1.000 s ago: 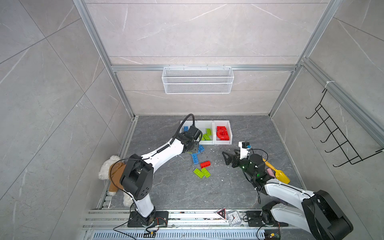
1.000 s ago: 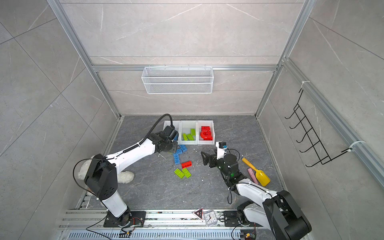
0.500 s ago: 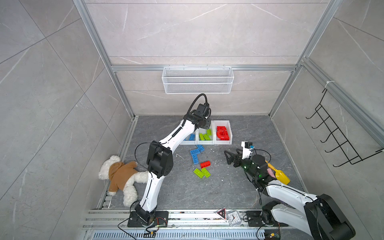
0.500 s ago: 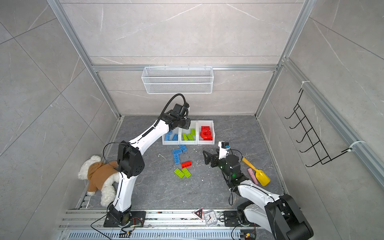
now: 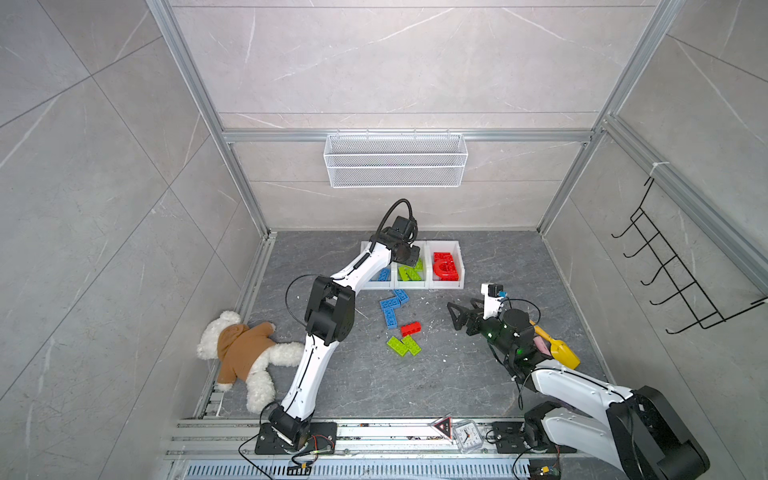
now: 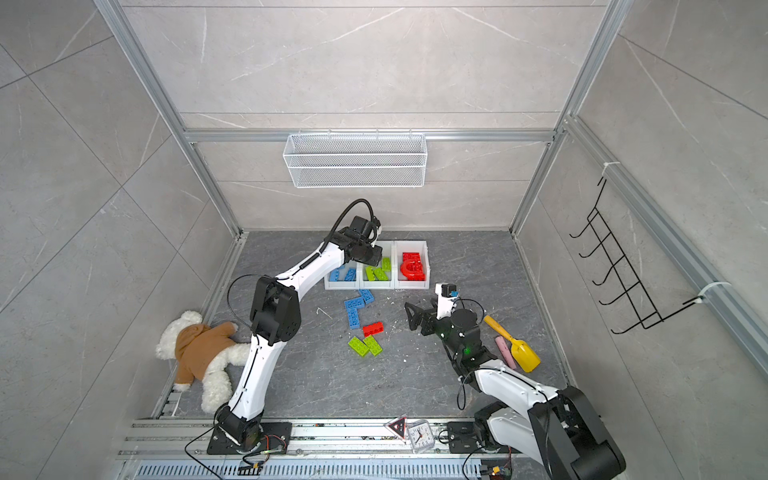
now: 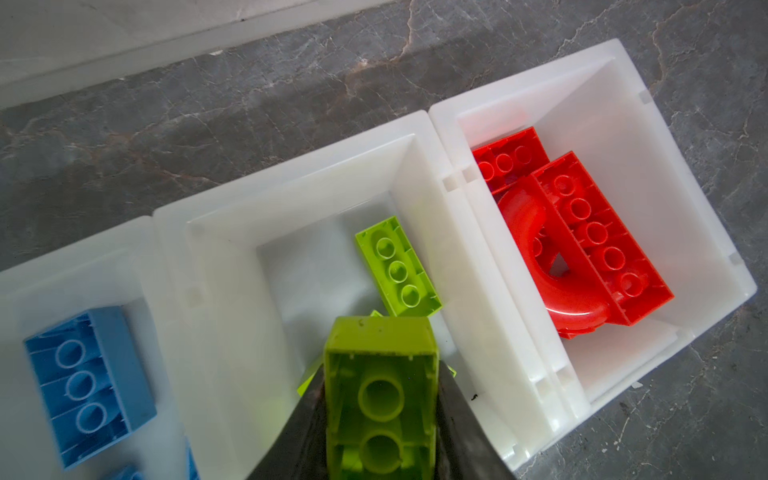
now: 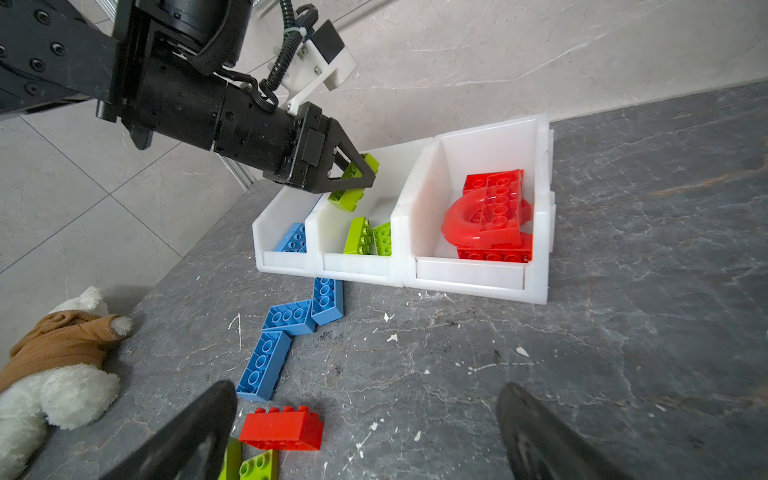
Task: Sort the legos into containers by color
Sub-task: 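Open the left gripper to drop the green brick into the middle compartment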
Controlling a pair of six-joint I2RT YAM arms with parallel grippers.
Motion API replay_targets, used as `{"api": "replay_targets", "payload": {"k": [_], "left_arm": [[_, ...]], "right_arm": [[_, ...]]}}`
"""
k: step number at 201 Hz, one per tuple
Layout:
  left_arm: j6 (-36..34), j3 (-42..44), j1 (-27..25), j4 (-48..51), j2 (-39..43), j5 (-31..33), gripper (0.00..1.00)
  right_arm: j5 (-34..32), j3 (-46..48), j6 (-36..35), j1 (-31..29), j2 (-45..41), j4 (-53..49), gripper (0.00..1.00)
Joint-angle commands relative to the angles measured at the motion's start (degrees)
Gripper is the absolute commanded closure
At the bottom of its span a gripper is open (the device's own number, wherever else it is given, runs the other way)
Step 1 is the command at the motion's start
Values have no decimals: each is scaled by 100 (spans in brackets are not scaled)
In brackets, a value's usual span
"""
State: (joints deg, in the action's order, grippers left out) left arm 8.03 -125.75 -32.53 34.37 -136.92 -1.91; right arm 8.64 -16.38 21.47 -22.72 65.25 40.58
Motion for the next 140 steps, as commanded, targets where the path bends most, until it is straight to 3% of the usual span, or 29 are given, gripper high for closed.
{"api": "replay_targets", "payload": {"k": [1, 23, 56, 94, 140], "left_arm": [[-28, -462, -3, -91, -89, -187, 50], [10, -449, -2, 98, 76, 31, 39], [140, 344, -7, -40, 977, 375, 38], [446, 1905, -10, -369, 2315, 888, 37], [948, 4719, -7, -1172, 4566, 1876, 35]], "right_arm": [[75, -41, 94, 35, 33, 67, 0], [91, -45, 94, 36, 26, 58, 0], [293, -224, -48, 34, 164, -203, 0], [569, -619, -193, 29, 414, -863, 4], [972, -1301, -388, -188, 1104, -1741, 10]]}}
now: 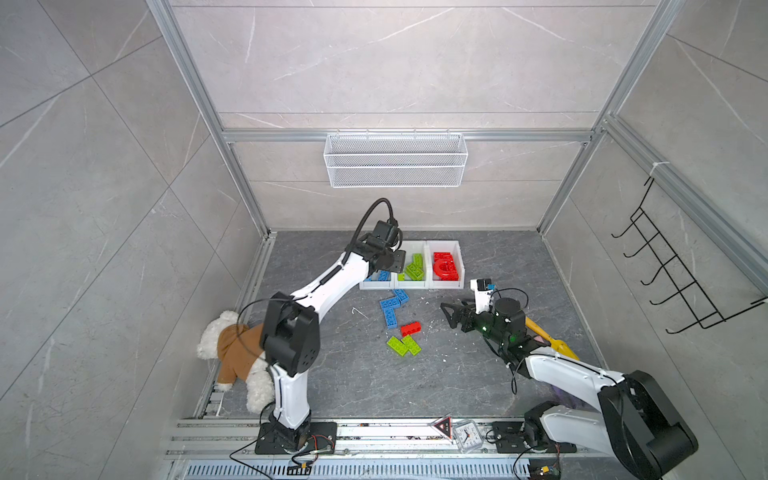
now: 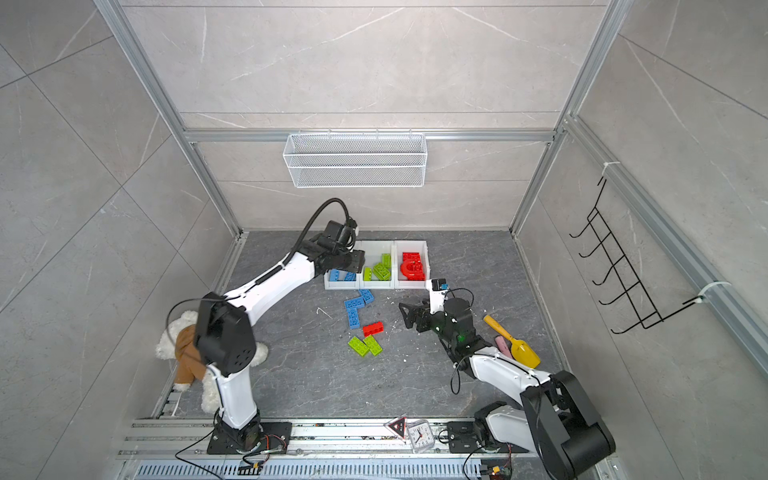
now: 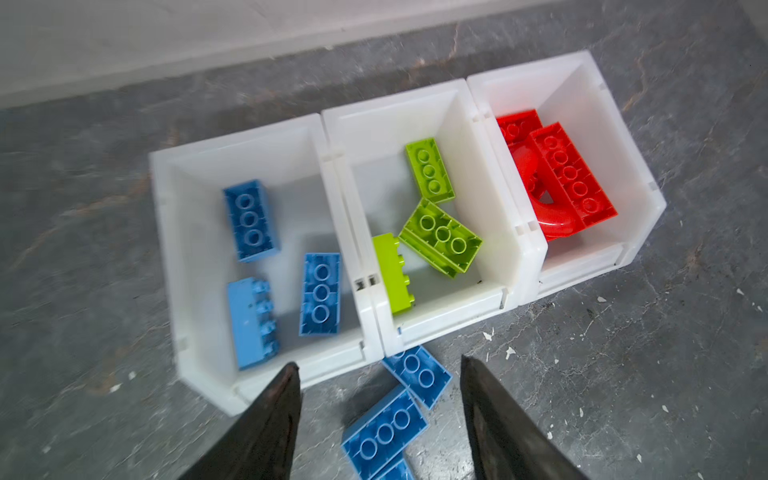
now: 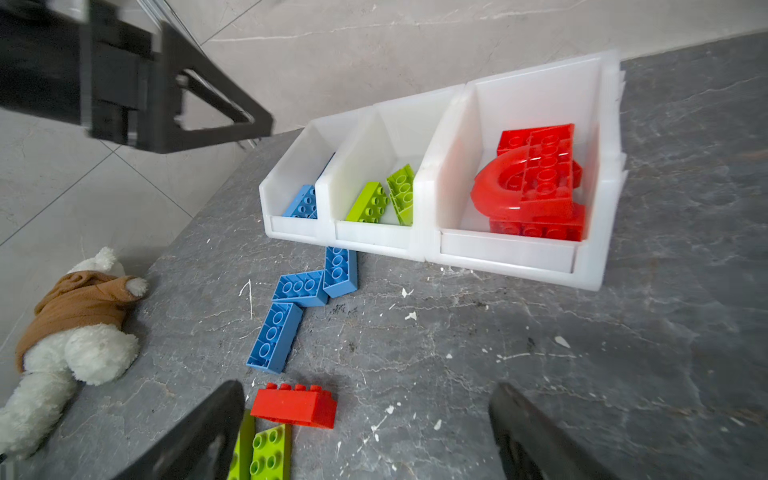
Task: Sort the legos into containers by color
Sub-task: 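Open the left gripper to drop the green brick into the middle compartment, then withdraw the left gripper while the right gripper reaches toward the red brick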
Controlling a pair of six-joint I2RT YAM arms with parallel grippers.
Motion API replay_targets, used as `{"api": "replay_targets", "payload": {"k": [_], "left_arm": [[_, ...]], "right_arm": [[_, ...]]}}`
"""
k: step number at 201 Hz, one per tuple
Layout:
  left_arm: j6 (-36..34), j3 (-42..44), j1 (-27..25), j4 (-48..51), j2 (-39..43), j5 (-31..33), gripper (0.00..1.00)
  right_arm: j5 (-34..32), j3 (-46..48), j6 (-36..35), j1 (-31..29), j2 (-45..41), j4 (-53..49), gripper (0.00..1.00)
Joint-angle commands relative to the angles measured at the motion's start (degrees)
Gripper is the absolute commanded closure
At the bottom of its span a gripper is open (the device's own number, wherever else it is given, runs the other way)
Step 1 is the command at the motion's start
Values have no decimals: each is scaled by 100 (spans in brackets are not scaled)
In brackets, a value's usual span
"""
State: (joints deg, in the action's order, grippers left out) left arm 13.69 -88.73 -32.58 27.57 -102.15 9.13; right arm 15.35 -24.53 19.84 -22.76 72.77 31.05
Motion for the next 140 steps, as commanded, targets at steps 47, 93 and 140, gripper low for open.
{"api": "replay_targets", "payload": {"k": [47, 93, 140], "left_arm": [[892, 3902, 121, -1423, 3490, 1760, 33], [1468, 5590, 398, -1503, 4881, 1850, 32], [1614, 6319, 436, -1628, 5491, 1821, 32]], "right_arm": [[-793, -1825, -230, -1310, 1138, -2999, 8], [-1341, -2505, 214, -1921, 1776, -3796, 7], [-1749, -3318, 222, -2302, 2623, -4409, 8]]}}
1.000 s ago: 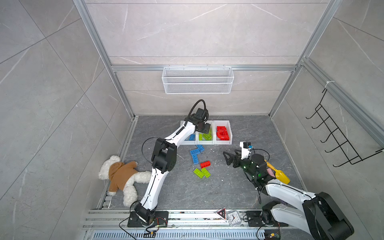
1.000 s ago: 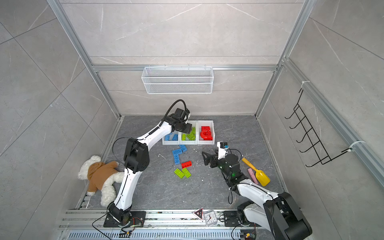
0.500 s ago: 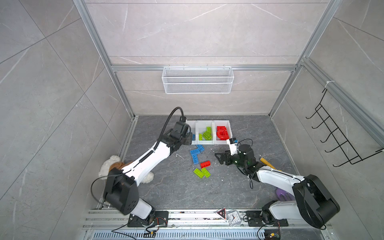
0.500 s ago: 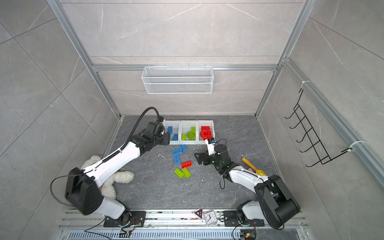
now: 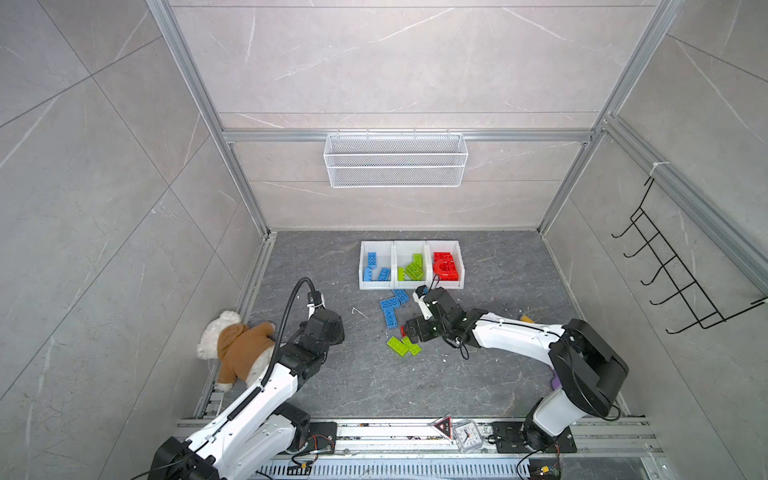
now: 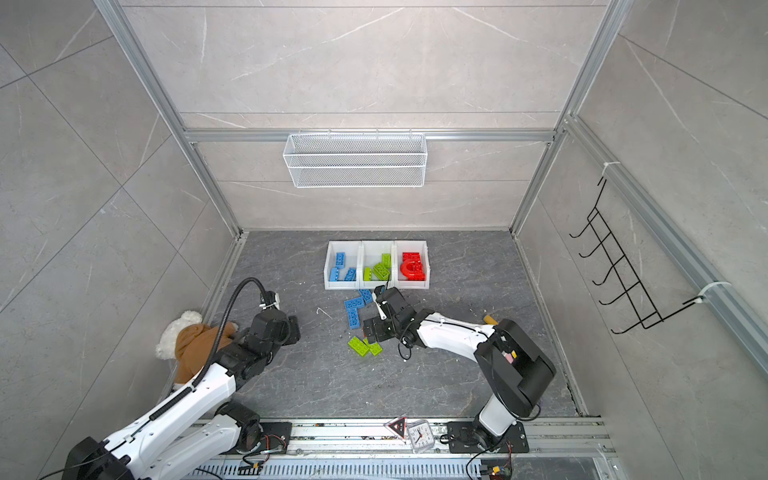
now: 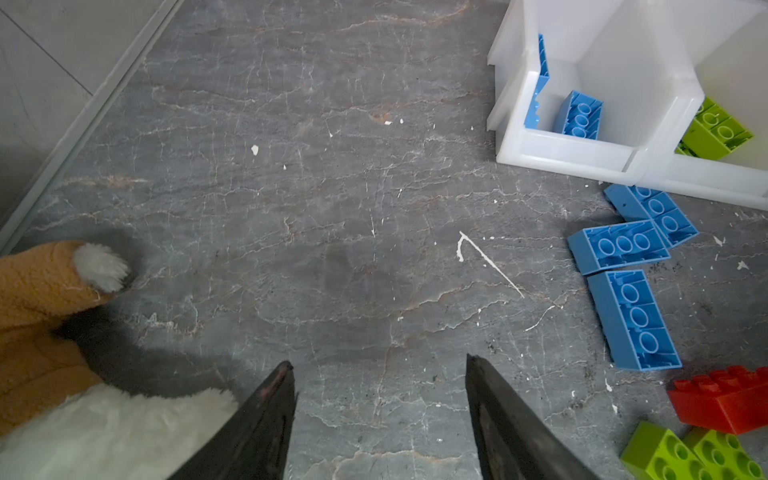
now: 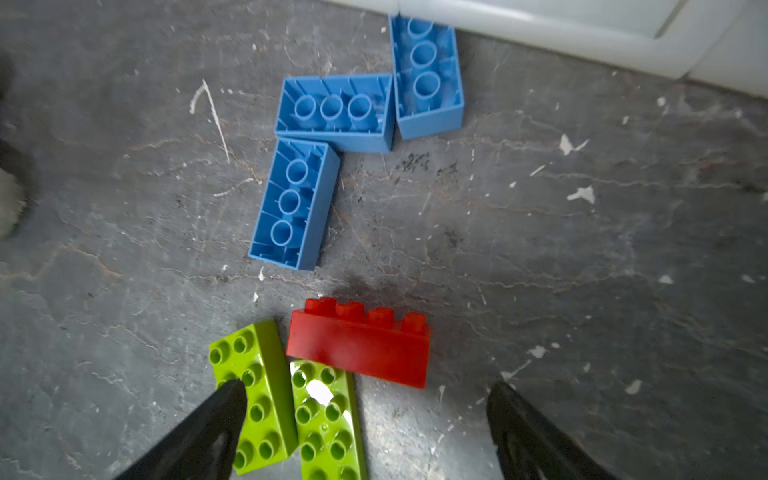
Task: Sort the legos into containers by color
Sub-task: 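Withdraw the left gripper while the right gripper reaches toward the red brick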
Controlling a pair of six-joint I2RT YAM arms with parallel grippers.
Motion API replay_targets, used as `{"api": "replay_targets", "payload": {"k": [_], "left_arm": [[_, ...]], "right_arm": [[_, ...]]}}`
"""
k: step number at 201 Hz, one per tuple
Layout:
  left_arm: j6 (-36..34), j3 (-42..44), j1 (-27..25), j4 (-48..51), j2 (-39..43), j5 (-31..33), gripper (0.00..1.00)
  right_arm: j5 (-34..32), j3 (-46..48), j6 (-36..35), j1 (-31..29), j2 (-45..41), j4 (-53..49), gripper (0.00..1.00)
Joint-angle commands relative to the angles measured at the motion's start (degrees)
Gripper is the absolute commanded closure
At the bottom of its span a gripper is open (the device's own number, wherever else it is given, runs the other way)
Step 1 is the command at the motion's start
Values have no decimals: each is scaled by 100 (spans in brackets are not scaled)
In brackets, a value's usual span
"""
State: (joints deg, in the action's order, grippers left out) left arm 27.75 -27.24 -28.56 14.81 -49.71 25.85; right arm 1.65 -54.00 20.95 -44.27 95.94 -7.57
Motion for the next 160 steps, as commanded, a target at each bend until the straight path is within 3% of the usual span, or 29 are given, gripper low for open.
{"api": "replay_targets", "payload": {"k": [1, 86, 160], "left_arm": [[211, 182, 34, -363, 259, 149, 32], [196, 714, 48, -438, 828, 92, 32], [196, 912, 113, -620, 1008, 93, 32]], "right_arm": [[-382, -382, 111, -156, 318, -554, 8], [-853, -998, 383, -329, 1046, -967, 10], [-1144, -1341, 348, -490, 1322, -1277, 26]]}}
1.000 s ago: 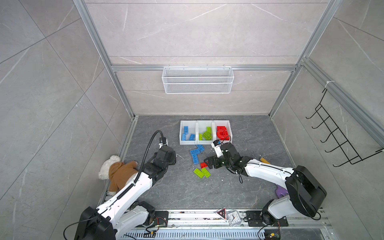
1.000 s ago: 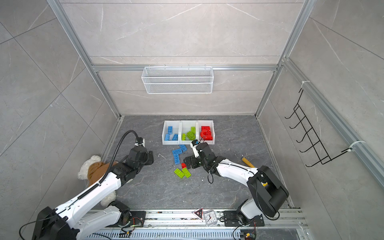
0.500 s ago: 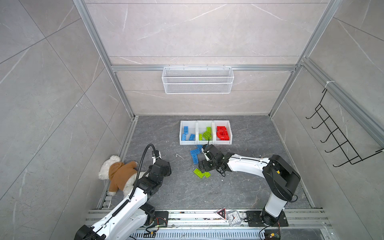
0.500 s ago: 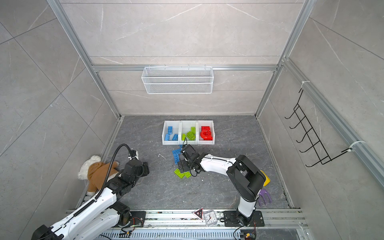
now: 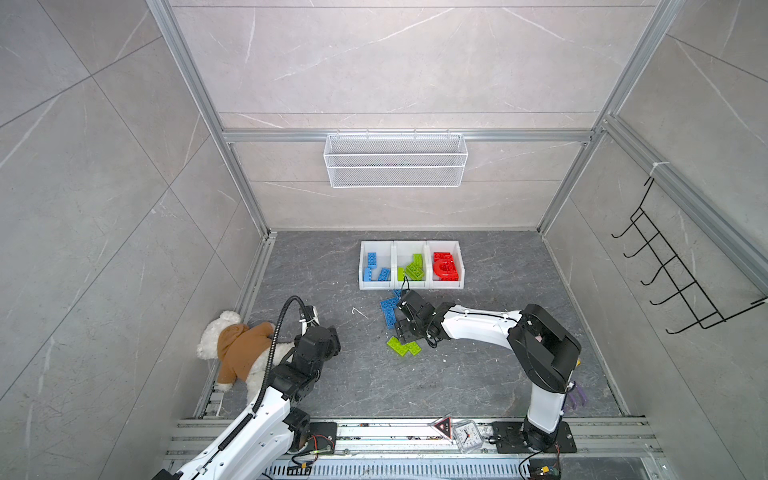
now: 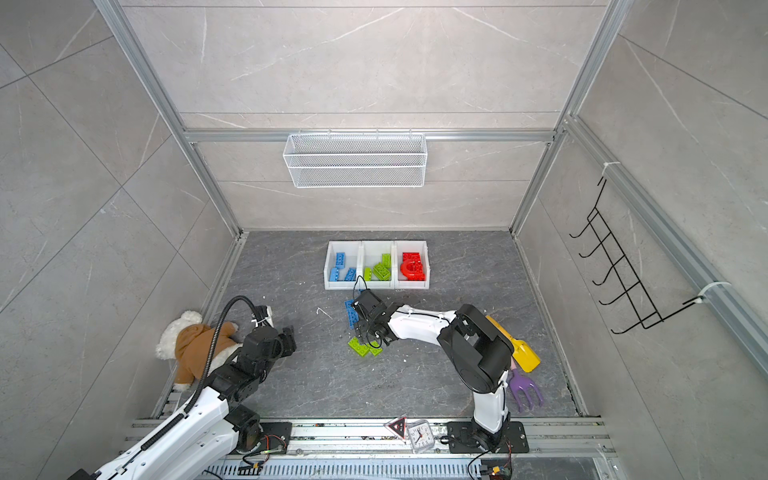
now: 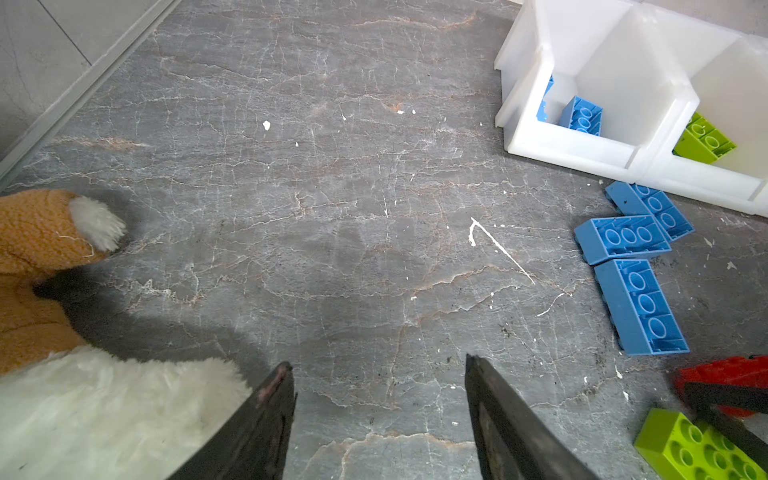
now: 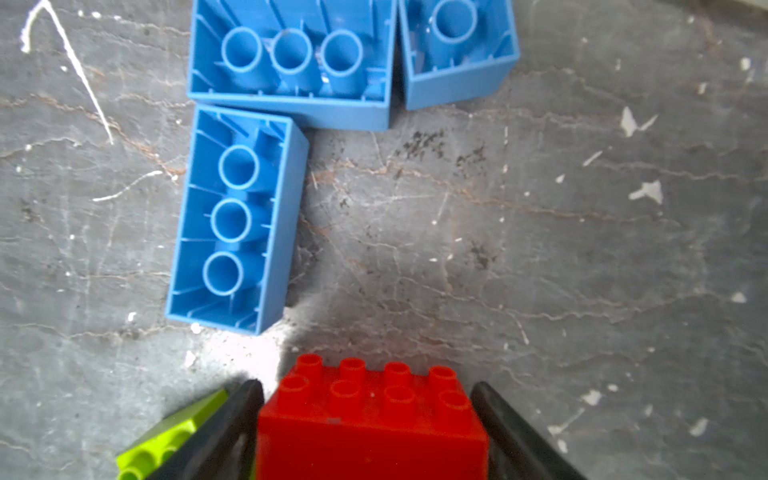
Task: Sort the legos into containers by color
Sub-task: 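Withdraw the left gripper while the right gripper reaches toward the red brick, then grasp the red brick with the right gripper and lift it toward the bin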
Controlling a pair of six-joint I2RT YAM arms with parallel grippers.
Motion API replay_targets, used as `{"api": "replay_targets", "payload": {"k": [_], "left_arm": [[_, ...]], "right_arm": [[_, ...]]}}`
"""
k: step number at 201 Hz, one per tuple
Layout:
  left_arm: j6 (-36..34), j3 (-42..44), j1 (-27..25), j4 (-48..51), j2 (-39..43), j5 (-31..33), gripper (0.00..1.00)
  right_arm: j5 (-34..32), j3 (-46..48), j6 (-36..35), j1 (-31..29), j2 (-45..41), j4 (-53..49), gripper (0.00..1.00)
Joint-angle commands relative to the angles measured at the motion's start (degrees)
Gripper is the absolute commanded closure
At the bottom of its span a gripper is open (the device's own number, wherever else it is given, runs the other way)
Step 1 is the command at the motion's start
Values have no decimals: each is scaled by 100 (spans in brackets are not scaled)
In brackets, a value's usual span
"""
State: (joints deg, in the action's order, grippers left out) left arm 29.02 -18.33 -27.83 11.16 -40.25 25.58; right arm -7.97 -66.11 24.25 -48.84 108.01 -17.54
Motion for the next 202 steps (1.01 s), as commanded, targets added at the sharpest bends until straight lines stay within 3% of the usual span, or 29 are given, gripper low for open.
{"api": "replay_targets", "payload": {"k": [1, 70, 132, 202], "left_arm": [[69, 21, 41, -255, 61, 116, 32], [38, 64, 90, -334, 52, -26, 31], [-171, 39, 103, -636, -275, -483, 30], [-309, -110, 103, -755, -739, -783, 30]], "right_arm": [[-185, -135, 14, -31, 115, -283, 26], [-54, -183, -59, 182, -292, -264, 38], [429, -889, -730, 1262, -512, -609, 39], [527, -2152, -1268, 2478, 247, -570, 38]]}}
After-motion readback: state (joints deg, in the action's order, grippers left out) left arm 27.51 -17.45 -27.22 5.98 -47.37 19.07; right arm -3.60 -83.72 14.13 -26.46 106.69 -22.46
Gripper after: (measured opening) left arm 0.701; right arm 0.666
